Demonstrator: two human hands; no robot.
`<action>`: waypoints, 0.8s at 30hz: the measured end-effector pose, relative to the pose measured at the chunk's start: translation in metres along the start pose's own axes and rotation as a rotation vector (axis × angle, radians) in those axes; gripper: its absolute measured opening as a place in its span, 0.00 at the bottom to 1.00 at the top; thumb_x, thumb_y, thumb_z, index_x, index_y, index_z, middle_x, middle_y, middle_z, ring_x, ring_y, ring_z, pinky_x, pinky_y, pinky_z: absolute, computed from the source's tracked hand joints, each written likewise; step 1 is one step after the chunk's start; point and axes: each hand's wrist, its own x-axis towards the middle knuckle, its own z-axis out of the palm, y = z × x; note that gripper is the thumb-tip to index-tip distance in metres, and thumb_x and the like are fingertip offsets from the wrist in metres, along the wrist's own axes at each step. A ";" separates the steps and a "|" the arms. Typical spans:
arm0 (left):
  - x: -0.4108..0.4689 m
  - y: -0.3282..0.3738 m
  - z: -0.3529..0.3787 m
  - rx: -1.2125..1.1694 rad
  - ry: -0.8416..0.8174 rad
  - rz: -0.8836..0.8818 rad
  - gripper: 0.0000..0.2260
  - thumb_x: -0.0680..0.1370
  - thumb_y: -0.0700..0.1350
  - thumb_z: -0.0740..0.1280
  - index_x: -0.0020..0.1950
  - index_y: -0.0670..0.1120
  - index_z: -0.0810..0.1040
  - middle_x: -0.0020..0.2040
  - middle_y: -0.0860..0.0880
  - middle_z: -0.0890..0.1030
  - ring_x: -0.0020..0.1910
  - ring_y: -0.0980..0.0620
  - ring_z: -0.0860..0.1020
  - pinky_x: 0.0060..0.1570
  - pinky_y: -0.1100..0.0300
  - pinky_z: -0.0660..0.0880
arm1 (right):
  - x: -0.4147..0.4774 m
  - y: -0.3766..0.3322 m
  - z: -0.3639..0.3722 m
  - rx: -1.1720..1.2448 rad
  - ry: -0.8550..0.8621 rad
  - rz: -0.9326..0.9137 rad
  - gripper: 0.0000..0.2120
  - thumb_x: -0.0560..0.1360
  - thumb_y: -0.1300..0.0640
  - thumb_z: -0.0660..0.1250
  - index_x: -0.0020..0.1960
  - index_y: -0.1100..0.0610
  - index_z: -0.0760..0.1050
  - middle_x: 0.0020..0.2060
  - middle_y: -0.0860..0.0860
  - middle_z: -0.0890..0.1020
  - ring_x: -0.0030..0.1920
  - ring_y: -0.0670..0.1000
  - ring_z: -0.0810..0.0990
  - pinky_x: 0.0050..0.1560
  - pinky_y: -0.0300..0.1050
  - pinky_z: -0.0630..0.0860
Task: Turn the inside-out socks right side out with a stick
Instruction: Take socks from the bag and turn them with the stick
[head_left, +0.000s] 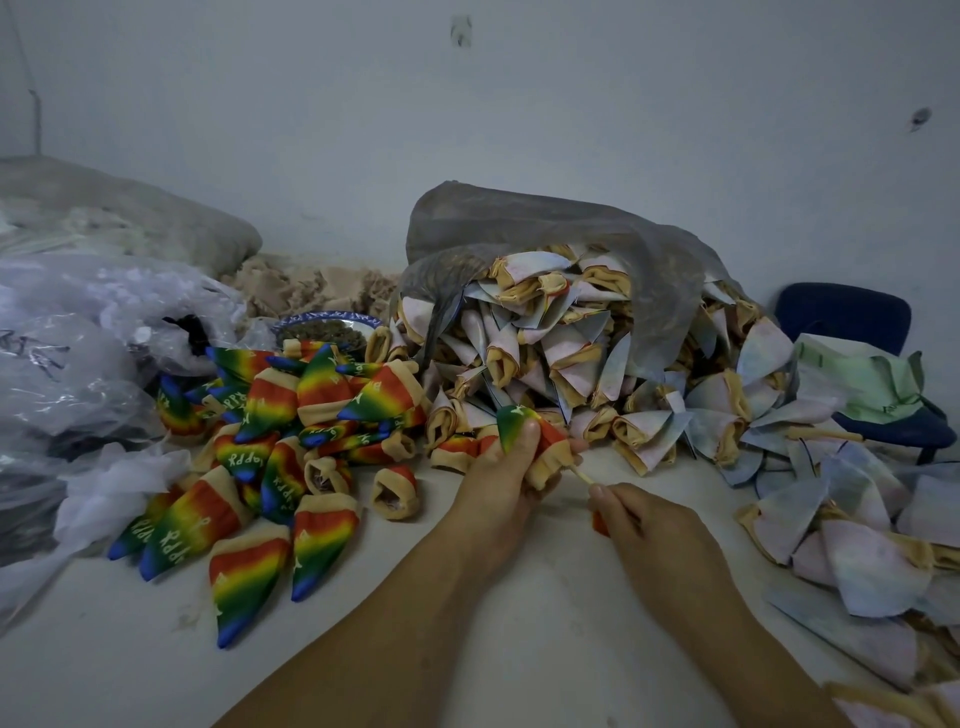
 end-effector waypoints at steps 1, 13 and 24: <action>-0.001 -0.001 0.001 0.023 -0.011 0.003 0.17 0.83 0.51 0.56 0.51 0.47 0.83 0.51 0.46 0.85 0.51 0.54 0.82 0.53 0.58 0.72 | 0.000 0.002 -0.002 -0.008 -0.008 -0.001 0.18 0.79 0.41 0.53 0.43 0.48 0.76 0.32 0.45 0.76 0.34 0.43 0.74 0.34 0.40 0.69; -0.005 -0.008 0.008 0.051 -0.054 0.015 0.20 0.83 0.55 0.54 0.57 0.45 0.81 0.56 0.45 0.85 0.58 0.48 0.82 0.56 0.59 0.78 | -0.002 -0.006 0.003 0.125 0.001 0.034 0.17 0.78 0.40 0.52 0.42 0.46 0.74 0.34 0.45 0.79 0.37 0.43 0.76 0.40 0.43 0.73; 0.003 0.002 -0.004 -0.170 0.071 -0.033 0.20 0.80 0.55 0.61 0.59 0.41 0.79 0.54 0.41 0.85 0.55 0.45 0.83 0.45 0.59 0.81 | 0.003 0.002 -0.001 -0.039 -0.075 -0.044 0.12 0.80 0.43 0.51 0.44 0.42 0.70 0.38 0.44 0.74 0.39 0.41 0.72 0.36 0.36 0.67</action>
